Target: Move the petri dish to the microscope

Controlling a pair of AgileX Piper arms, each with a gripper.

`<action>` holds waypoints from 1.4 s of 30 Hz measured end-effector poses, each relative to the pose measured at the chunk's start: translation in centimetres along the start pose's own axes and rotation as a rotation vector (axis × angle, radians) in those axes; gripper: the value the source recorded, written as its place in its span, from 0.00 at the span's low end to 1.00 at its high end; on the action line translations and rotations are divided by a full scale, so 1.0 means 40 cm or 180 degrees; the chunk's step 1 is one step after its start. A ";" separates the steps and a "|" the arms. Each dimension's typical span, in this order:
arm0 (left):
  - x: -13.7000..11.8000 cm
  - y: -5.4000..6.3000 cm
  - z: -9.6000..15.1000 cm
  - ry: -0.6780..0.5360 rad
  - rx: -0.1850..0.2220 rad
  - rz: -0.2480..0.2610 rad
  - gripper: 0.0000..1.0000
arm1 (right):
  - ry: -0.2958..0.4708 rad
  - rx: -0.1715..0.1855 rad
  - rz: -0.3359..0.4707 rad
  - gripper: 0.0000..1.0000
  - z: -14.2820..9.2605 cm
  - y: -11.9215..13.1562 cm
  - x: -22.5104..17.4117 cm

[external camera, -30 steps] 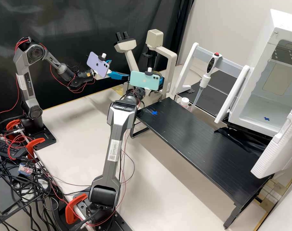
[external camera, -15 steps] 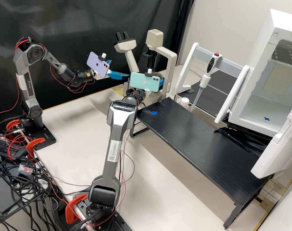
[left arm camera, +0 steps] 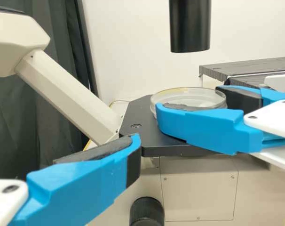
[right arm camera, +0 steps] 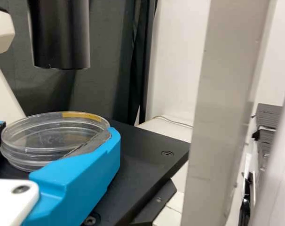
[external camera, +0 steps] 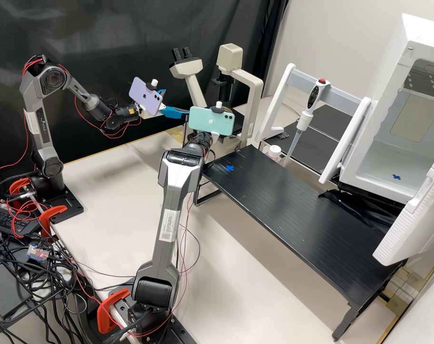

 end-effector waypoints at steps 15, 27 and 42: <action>0.000 0.000 0.000 0.0000 0.0000 0.0000 1.00 | -0.0143 -0.0061 0.0014 1.00 -0.001 0.010 0.015; 0.000 0.000 0.000 0.0000 0.0000 0.0000 1.00 | 0.0179 -0.0151 -0.0199 1.00 -0.002 -0.014 0.010; 0.000 0.000 0.000 0.0000 0.0000 0.0000 1.00 | 0.0285 -0.0170 -0.0197 1.00 0.011 -0.036 -0.063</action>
